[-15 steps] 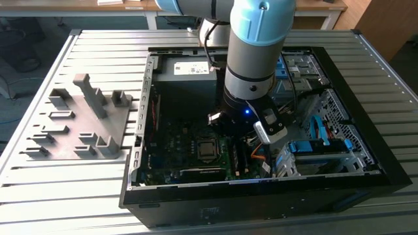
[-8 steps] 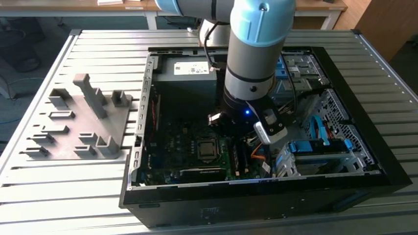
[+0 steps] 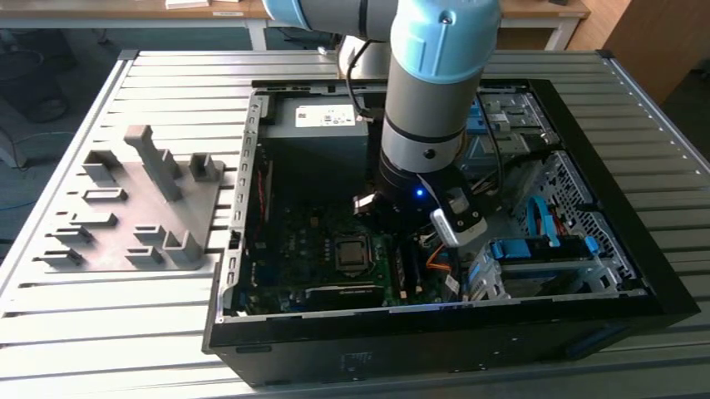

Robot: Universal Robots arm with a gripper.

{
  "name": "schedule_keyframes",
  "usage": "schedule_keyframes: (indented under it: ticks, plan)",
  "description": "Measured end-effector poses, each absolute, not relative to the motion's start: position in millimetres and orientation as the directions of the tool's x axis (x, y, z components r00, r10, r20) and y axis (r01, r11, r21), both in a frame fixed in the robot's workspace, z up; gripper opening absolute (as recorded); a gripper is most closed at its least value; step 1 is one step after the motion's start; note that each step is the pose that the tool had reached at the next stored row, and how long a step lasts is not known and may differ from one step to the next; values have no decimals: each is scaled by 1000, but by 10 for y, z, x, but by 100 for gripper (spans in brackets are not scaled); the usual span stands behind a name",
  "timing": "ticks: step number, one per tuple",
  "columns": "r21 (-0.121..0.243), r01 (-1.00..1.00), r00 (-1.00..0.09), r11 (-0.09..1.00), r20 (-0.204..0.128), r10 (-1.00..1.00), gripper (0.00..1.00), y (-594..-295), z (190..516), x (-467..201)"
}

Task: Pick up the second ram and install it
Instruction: 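Insert the second ram into the second slot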

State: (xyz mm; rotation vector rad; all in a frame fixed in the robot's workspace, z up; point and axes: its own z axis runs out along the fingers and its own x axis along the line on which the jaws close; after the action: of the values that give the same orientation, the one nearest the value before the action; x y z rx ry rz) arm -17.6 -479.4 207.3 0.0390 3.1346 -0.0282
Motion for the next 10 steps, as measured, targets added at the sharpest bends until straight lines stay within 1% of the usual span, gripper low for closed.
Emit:
schedule_keyframes:
  ticks: [3, 5, 7, 10]
  plan:
    - [-17, 25, -1000, 1000, -7, 25, 15, -4793, 2070, -175]
    - [-17, 25, -1000, 1000, -7, 25, 27, -4793, 2070, -175]
    - [-18, 25, -1000, 1000, -7, 25, 27, -4794, 2080, -176]
    - [-18, 25, -1000, 1000, -7, 25, 27, -4793, 2213, -175]
